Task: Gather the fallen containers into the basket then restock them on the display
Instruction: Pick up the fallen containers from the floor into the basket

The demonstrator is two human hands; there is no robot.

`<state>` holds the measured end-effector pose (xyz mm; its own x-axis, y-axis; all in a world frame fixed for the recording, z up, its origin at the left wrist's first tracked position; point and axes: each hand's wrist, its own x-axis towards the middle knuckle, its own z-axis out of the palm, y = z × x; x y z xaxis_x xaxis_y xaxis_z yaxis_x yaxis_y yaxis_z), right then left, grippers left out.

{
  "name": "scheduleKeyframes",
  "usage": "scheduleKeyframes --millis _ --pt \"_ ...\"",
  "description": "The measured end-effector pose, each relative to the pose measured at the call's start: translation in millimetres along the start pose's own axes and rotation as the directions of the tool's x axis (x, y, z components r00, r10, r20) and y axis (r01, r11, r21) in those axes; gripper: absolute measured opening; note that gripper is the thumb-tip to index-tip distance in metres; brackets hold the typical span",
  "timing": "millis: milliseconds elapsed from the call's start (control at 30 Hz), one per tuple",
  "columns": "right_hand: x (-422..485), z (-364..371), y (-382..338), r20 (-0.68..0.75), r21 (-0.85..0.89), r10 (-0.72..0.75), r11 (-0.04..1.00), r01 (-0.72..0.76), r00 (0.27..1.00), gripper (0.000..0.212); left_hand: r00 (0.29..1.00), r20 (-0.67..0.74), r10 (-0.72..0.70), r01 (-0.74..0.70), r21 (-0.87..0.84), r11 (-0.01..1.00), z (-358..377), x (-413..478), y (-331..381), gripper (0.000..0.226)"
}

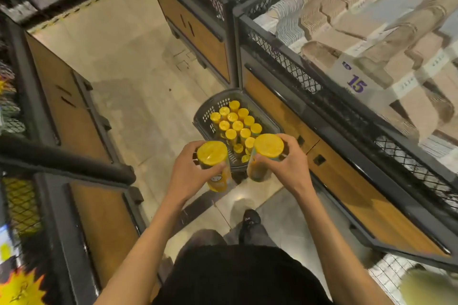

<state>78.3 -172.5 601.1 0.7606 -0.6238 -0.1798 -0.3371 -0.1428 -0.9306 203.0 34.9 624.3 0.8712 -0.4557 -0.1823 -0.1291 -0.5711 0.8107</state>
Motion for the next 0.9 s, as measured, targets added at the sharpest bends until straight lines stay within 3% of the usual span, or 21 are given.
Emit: scheduleKeyframes --millis 233,433,667,900 --pt "53 20 4 0.004 -0.143 0.083 0.986 -0.081 0.997 0.073 0.996 0.084 0.028 -0.032 0.054 0.998 -3 78 -15 0.059" --pt "80 59 16 -0.092 -0.192 0.234 0.95 -0.248 0.968 0.076 0.959 0.279 0.046 -0.097 0.17 0.981 -6 154 -40 0.064" --pt "125 126 42 -0.211 -0.2 0.455 0.846 -0.494 0.865 0.08 0.827 0.556 0.086 -0.262 0.245 0.933 13 269 -86 0.073" --pt "171 172 103 -0.326 -0.238 0.501 0.777 -0.583 0.802 0.076 0.662 0.748 0.044 -0.412 0.314 0.856 64 341 -140 0.088"
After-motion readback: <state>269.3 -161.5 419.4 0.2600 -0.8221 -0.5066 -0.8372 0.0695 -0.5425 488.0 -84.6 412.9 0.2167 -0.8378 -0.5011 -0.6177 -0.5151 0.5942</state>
